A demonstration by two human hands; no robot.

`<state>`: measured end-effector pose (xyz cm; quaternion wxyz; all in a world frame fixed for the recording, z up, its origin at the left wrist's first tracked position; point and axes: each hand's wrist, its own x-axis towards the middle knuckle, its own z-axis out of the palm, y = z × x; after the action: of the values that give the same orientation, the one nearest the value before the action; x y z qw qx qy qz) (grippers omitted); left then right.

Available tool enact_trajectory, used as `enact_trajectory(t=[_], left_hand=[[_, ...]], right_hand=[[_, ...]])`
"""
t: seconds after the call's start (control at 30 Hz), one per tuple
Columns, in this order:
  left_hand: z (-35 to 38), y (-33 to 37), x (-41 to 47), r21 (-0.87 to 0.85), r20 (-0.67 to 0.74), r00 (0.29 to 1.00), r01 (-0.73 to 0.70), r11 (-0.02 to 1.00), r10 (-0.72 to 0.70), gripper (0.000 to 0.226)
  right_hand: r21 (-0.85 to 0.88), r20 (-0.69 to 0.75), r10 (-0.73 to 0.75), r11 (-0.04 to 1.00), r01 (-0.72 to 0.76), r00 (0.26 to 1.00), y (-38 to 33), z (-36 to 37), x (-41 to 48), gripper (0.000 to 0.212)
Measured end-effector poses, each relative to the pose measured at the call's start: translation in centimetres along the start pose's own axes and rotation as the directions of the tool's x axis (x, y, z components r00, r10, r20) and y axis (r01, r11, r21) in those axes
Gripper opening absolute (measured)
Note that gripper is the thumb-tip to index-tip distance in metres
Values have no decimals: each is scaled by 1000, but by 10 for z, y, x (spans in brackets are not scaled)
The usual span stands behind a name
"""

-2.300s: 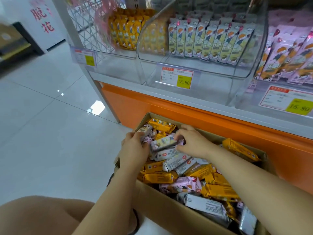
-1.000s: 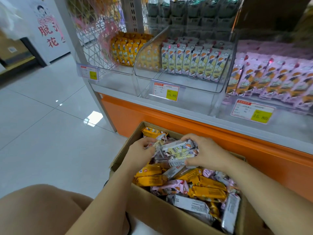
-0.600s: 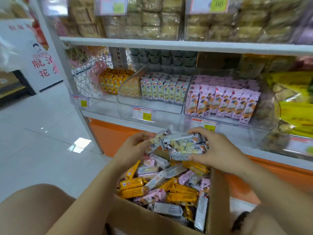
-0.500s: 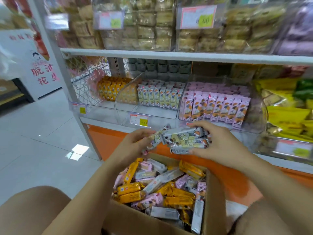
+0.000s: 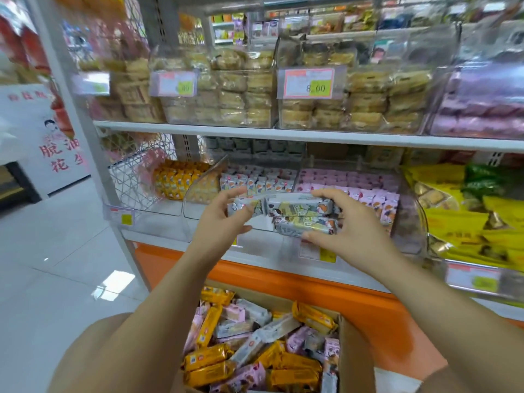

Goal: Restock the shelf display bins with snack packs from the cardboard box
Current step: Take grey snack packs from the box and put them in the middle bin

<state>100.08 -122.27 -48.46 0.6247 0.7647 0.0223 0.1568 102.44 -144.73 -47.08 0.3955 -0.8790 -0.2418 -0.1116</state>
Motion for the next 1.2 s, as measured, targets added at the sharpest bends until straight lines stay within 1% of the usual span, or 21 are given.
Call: enact_trajectory(t=[0.07,0.17,0.23,0.3,0.37,0.43,0.53,0.67,0.73,0.8,0.9,0.97,1.0,1.03,1.07,1.13,1.2], left_hand=[[-8,-2,7,-14,-98,995,-33,999,31,25],[-24,-7,19,0,-241,969,-56,998,54,17],[-38,-14,28,92,-301,951,-44,995,70,15],[-52,-23,39,231,-320,943,-12,973,87,24],[-64,-33,54,312,-312,946,9,950,93,30],[-72,-46,70,347,-295,952,23,937,86,28],[-85,-66,97,403,-264,958,6,915,110,26],[-102,-88,125,446,-230,964,-17,895,133,26],[-106,-90,135,478,-207,966,-36,878,152,30],[-107,-91,144,545,-156,966,-91,833,208,35],[-105,-92,156,580,-48,958,-205,789,284,38],[-106,-96,163,625,8,962,-219,749,274,42],[-107,-99,166,649,42,965,-224,727,260,43],[-108,-101,170,658,76,966,-235,715,247,44],[-110,-101,172,649,105,964,-251,718,243,44],[-112,-100,176,609,152,958,-285,741,244,44],[-114,-100,178,575,191,953,-304,760,237,42]], right_hand=[[-16,-12,-16,1000,16,1000,-6,10,15,63],[-27,-27,-28,999,28,999,-14,28,38,64],[-44,-9,-31,999,31,999,-16,44,55,64],[-77,43,-15,997,18,999,-16,61,72,64],[-106,110,7,994,5,994,-14,83,93,67],[-136,170,38,991,-15,985,-9,107,115,69],[-188,237,127,979,-83,963,2,142,144,69],[-219,373,231,963,-157,899,18,174,166,70],[-230,420,253,959,-168,872,22,180,172,63],[-248,460,289,950,-191,840,23,181,176,59],[-279,517,360,929,-244,776,26,182,180,57],[-282,546,401,915,-289,736,28,182,182,56],[-287,544,411,910,-298,732,28,182,182,54],[-283,529,402,914,-291,748,28,182,183,51],[-253,495,371,927,-278,786,26,183,183,50],[-107,397,267,964,-245,878,15,185,184,53],[44,307,180,978,-203,934,-2,188,185,54]])
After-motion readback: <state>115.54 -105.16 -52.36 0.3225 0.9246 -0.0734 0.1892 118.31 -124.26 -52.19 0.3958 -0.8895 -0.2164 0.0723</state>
